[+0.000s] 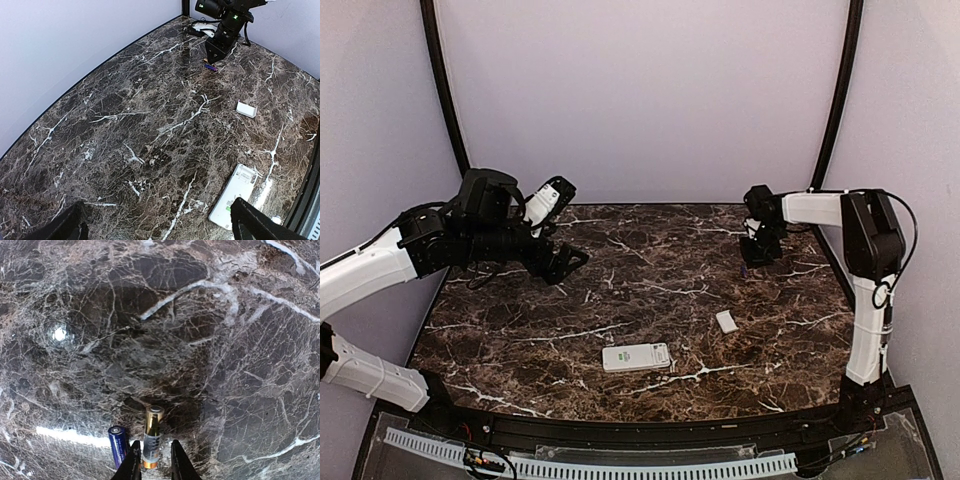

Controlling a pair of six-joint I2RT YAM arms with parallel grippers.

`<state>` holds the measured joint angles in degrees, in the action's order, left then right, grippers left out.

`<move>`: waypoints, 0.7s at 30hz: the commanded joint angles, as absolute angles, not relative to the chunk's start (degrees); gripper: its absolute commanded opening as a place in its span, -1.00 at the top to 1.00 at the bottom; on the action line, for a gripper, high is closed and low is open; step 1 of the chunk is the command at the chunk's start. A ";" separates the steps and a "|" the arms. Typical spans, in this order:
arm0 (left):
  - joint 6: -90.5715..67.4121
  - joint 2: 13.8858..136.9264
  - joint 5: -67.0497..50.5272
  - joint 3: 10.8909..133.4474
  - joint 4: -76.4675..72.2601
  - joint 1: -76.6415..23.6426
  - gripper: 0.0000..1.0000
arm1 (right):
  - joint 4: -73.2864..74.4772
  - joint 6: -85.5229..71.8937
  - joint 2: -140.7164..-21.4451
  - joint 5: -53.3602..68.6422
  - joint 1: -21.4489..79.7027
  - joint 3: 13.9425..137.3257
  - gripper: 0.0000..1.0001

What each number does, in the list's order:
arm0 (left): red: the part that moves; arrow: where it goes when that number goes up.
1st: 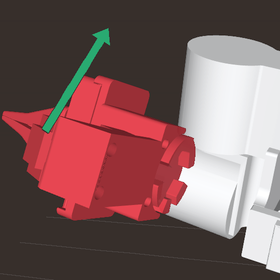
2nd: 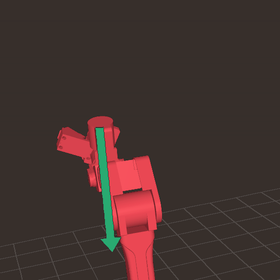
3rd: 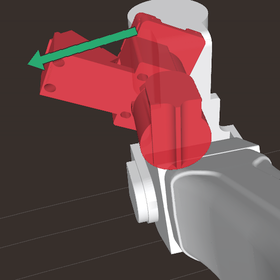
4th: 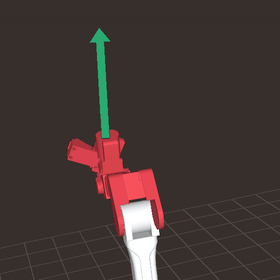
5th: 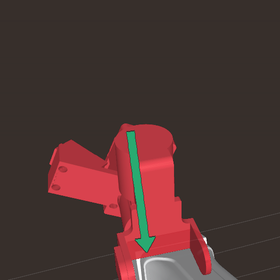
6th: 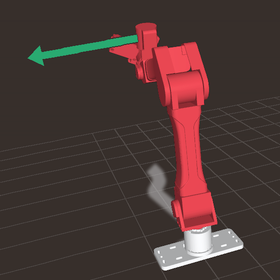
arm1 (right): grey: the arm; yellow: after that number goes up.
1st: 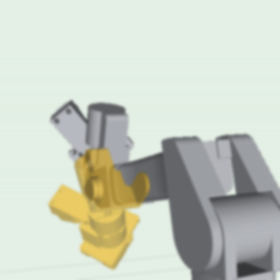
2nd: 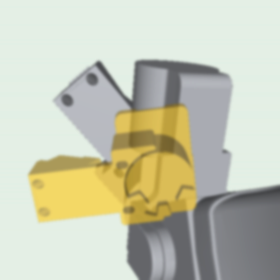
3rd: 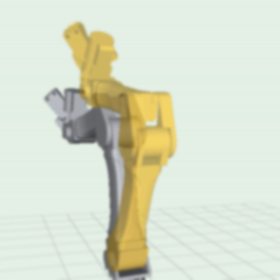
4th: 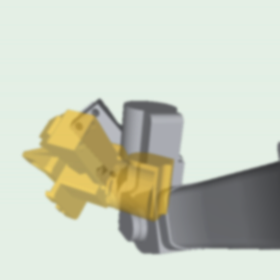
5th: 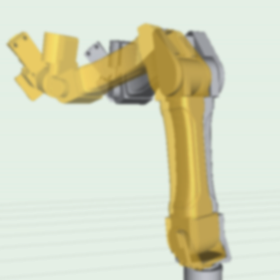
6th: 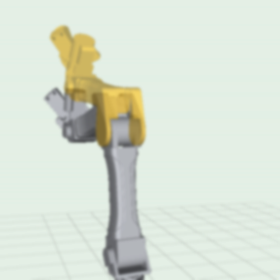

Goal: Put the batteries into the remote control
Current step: Pick up the battery at the center of the board.

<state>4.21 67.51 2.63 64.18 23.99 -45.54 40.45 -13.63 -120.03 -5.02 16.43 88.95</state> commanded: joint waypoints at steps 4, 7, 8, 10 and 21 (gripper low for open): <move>4.92 67.40 2.89 63.71 25.57 -45.35 -0.98 | 39.93 -13.63 -122.14 -5.86 15.92 88.24 0.62; 4.92 67.41 2.90 63.68 25.55 -45.35 -0.97 | 39.80 -13.62 -122.49 -6.08 15.59 88.01 0.65; 4.97 67.41 2.90 63.67 25.57 -45.35 -0.98 | 39.81 -13.62 -122.56 -6.07 15.48 87.92 0.67; 5.00 67.30 3.02 63.67 25.65 -45.35 -0.97 | 39.91 -13.62 -122.45 -5.91 15.38 87.40 0.73; 6.44 67.70 4.13 63.33 25.68 -45.35 -0.98 | 44.32 -11.61 -114.25 -6.61 15.21 86.39 1.00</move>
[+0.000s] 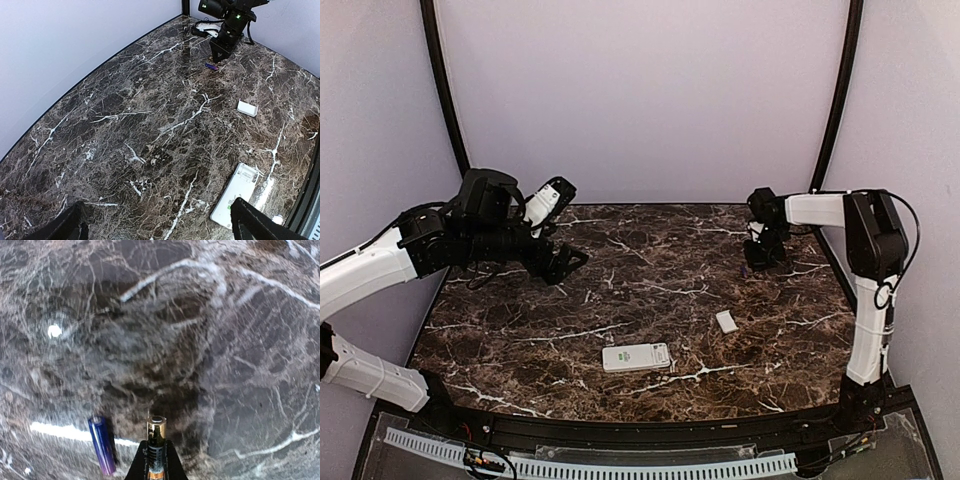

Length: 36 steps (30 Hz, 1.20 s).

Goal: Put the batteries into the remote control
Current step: Pick up the battery at the center of the board, then hold the remote control without batteries at the center of the board.

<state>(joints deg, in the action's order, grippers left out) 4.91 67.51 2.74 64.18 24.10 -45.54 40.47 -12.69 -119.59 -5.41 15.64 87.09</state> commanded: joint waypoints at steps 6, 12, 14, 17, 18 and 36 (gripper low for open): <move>11.63 68.66 5.18 60.45 24.82 -45.82 -0.98 | 49.11 -10.12 -106.32 -1.36 15.98 85.35 1.00; 19.82 71.71 5.62 55.47 26.68 -49.76 -0.98 | 51.12 -12.76 -97.54 7.71 23.37 80.60 1.00; 22.16 72.09 3.36 53.72 27.01 -51.46 -0.98 | 52.18 -15.27 -95.40 8.36 27.81 79.86 1.00; 23.15 71.93 -2.72 51.67 27.02 -53.01 -0.98 | 52.24 -19.81 -93.23 11.23 34.58 78.43 1.00; 23.37 71.91 -5.54 51.37 26.71 -53.22 -0.98 | 51.82 -21.31 -92.77 12.31 36.73 77.87 1.00; 24.60 86.90 -6.42 48.58 18.71 -56.27 -0.87 | 40.69 -33.80 -91.50 14.92 53.03 67.14 1.00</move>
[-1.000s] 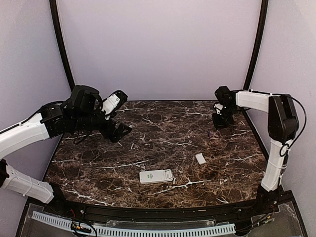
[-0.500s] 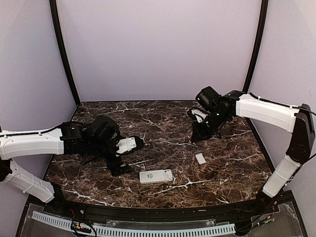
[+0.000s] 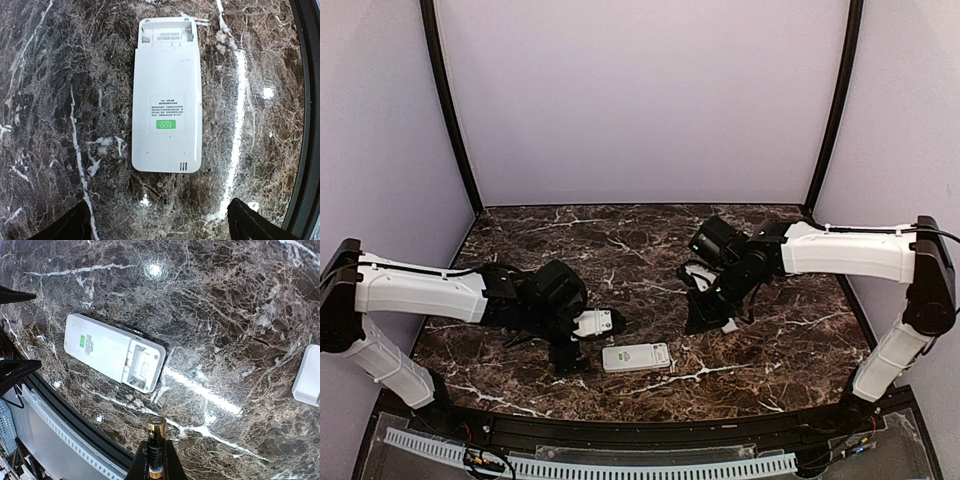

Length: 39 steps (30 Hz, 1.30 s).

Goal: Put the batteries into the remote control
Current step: Hold the remote control without batteries at the center of the board, then place the battery in the battery compartment.

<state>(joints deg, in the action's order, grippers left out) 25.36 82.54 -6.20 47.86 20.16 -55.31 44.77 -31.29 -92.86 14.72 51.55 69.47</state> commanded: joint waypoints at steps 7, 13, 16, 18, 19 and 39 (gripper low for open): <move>26.06 90.28 -6.13 47.36 16.13 -56.52 -0.82 | 39.64 -32.16 -91.19 13.78 54.47 65.20 1.00; 23.98 96.62 -4.98 50.64 16.57 -56.58 -0.80 | 36.60 -33.09 -87.69 14.06 54.89 61.15 1.00; 23.40 99.42 -5.52 52.26 17.95 -56.52 -0.73 | 35.23 -33.80 -86.55 15.07 54.93 58.82 1.00; 23.20 100.08 -5.85 52.82 18.43 -56.55 -0.69 | 34.62 -34.32 -86.00 15.32 54.98 57.98 1.00; 23.16 100.14 -6.05 53.00 18.49 -56.57 -0.68 | 33.96 -34.46 -85.84 15.54 54.99 57.47 1.00; 2.14 103.04 -5.25 60.99 20.97 -62.59 0.10 | 41.75 -26.49 -95.13 20.02 53.00 68.44 1.00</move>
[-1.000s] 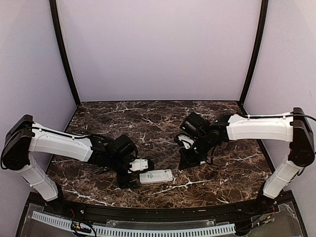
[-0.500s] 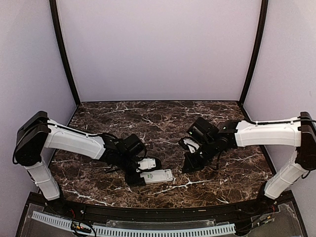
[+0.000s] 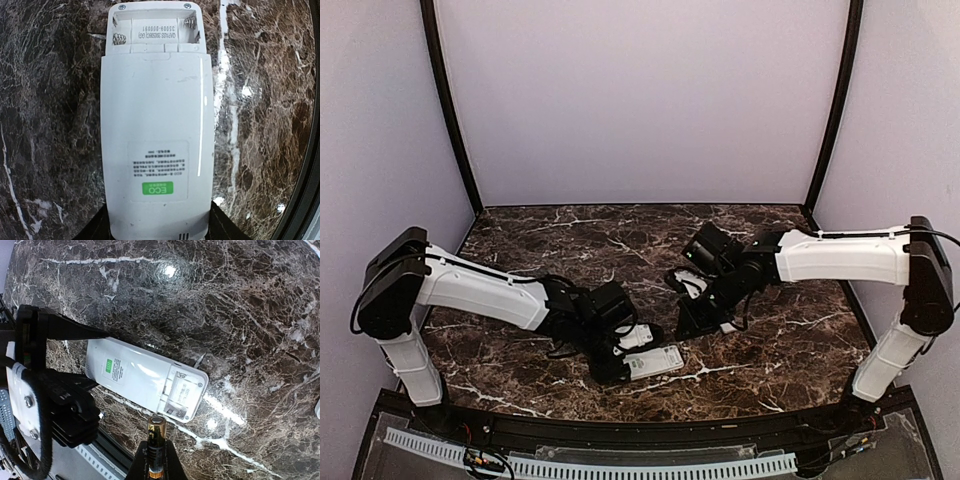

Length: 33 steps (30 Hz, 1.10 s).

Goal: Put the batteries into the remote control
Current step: Place the battery in the battery compartment.

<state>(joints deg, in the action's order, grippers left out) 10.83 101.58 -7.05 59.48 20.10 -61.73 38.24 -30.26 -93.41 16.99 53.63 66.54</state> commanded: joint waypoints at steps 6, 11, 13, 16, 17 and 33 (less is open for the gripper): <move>-3.78 105.99 0.66 61.83 22.57 -68.70 -0.22 | 41.26 -27.63 -93.69 22.78 52.91 64.39 1.00; -5.32 106.38 2.05 61.10 21.50 -70.03 -0.45 | 41.66 -28.65 -95.54 22.82 52.89 62.92 1.00; -5.87 106.06 2.39 60.78 21.43 -70.05 -0.48 | 41.89 -28.83 -96.84 23.18 52.91 63.63 1.00; -5.90 104.45 2.98 59.00 20.18 -70.05 -0.50 | 43.38 -27.86 -99.20 23.21 52.84 66.32 1.00; -5.85 103.65 3.07 58.55 19.67 -70.05 -0.50 | 44.01 -27.20 -100.04 22.90 52.86 67.39 1.00; -6.89 103.21 0.79 52.10 7.13 -70.05 -0.56 | 52.98 -20.66 -109.67 24.51 50.10 77.40 1.00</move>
<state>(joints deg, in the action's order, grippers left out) -6.46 101.78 2.20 54.28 6.94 -69.78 48.77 -22.06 -108.40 24.49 50.19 75.75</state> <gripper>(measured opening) 0.790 0.048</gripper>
